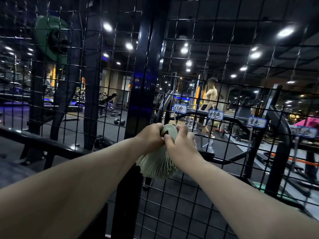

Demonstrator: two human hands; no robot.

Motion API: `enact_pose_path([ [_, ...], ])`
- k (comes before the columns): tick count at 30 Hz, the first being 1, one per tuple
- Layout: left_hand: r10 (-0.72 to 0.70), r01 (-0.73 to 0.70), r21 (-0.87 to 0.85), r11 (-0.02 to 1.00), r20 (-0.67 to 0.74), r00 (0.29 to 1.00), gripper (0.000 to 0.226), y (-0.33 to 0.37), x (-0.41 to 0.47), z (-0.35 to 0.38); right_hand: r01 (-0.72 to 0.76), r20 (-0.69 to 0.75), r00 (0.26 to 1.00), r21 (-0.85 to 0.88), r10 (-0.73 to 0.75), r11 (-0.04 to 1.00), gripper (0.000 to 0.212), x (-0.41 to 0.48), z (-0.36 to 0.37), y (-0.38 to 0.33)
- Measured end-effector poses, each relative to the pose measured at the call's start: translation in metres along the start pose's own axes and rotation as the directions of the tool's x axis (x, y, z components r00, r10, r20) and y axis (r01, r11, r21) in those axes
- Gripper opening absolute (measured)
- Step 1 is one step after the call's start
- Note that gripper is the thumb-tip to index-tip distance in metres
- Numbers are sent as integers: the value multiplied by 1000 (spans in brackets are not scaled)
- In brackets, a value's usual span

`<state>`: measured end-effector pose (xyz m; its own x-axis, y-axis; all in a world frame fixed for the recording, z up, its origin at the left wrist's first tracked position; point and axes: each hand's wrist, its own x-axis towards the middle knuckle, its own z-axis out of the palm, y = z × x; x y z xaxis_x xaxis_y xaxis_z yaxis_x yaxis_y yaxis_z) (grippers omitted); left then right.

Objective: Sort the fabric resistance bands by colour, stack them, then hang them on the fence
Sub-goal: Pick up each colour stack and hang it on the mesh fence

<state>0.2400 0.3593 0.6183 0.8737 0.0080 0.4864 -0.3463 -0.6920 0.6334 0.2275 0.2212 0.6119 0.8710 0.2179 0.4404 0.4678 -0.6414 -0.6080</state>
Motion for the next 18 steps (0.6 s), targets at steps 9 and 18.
enact_pose_path([
  [9,59,-71,-175,982,-70,996,33,-7,-22,20,63,41,997,16,-63,998,51,-9,5,4],
  [18,59,-64,-34,997,-130,990,18,-23,-49,35,37,99,994,168,-54,985,80,-17,17,17],
])
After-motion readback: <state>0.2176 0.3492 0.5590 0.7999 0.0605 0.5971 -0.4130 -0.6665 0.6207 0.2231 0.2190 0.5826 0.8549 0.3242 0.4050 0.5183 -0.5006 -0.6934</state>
